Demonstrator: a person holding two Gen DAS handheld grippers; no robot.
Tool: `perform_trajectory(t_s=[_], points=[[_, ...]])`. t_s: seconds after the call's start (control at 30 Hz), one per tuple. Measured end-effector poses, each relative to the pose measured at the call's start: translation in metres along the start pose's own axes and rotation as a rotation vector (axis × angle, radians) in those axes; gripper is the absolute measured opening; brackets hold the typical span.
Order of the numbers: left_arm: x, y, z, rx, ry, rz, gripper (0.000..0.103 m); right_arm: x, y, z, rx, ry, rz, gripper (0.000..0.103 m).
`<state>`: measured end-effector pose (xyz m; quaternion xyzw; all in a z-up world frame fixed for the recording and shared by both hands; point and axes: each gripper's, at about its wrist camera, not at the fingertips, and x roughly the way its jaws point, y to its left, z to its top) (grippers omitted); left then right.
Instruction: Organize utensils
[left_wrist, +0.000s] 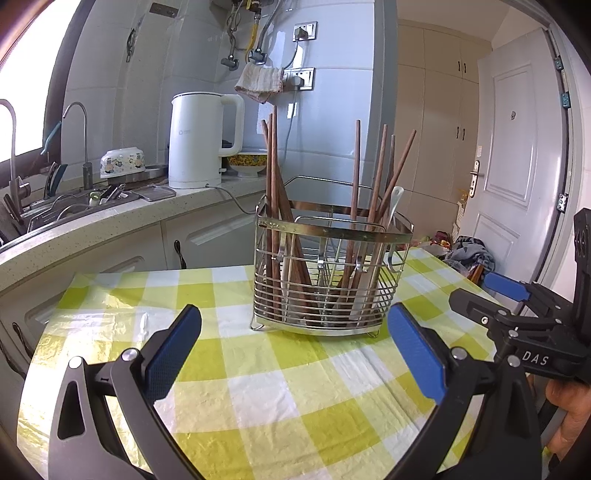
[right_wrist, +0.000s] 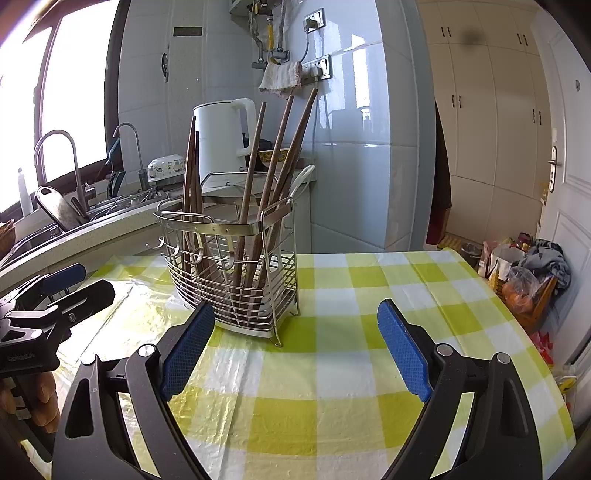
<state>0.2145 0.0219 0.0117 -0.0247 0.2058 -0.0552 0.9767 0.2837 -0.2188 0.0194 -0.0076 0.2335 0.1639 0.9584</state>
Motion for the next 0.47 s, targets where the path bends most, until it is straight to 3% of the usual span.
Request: perform_trajectory(t_s=[0.47], points=[[0.0008,0.0052,0.0021,-0.013,0.008,-0.004,0.098,-0.0005,-0.0012,-0.0008,0.002,-0.001,0.001,0.084]])
